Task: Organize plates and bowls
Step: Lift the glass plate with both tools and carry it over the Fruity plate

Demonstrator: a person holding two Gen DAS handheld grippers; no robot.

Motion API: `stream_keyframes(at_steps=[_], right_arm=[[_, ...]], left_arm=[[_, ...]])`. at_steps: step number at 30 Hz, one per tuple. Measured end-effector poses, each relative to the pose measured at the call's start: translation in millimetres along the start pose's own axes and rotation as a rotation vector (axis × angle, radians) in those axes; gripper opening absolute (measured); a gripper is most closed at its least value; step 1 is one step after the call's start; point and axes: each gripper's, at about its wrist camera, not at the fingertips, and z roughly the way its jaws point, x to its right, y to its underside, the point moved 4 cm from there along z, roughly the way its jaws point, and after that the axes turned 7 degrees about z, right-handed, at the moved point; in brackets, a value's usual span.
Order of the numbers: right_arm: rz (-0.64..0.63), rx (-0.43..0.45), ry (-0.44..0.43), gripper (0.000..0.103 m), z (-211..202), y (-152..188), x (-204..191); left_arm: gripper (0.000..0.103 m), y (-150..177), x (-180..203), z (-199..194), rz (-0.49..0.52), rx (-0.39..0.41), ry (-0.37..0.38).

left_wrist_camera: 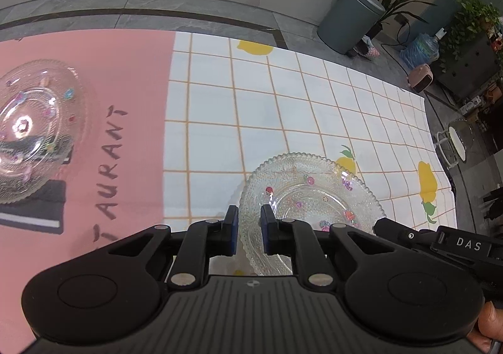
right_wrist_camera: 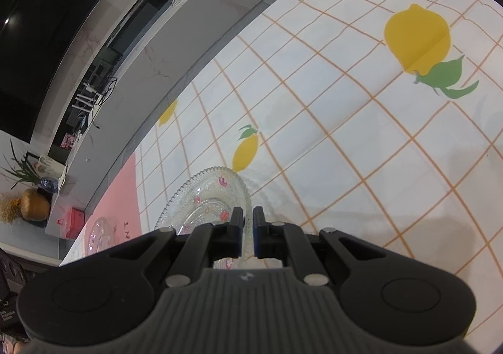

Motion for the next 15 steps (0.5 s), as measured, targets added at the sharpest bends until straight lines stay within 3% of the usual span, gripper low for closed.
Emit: stream_keyframes(at_steps=[15], right_arm=[[-0.038, -0.042, -0.023, 0.004, 2, 25, -23]], left_arm=[[0.016, 15, -26, -33, -0.051, 0.030, -0.012]])
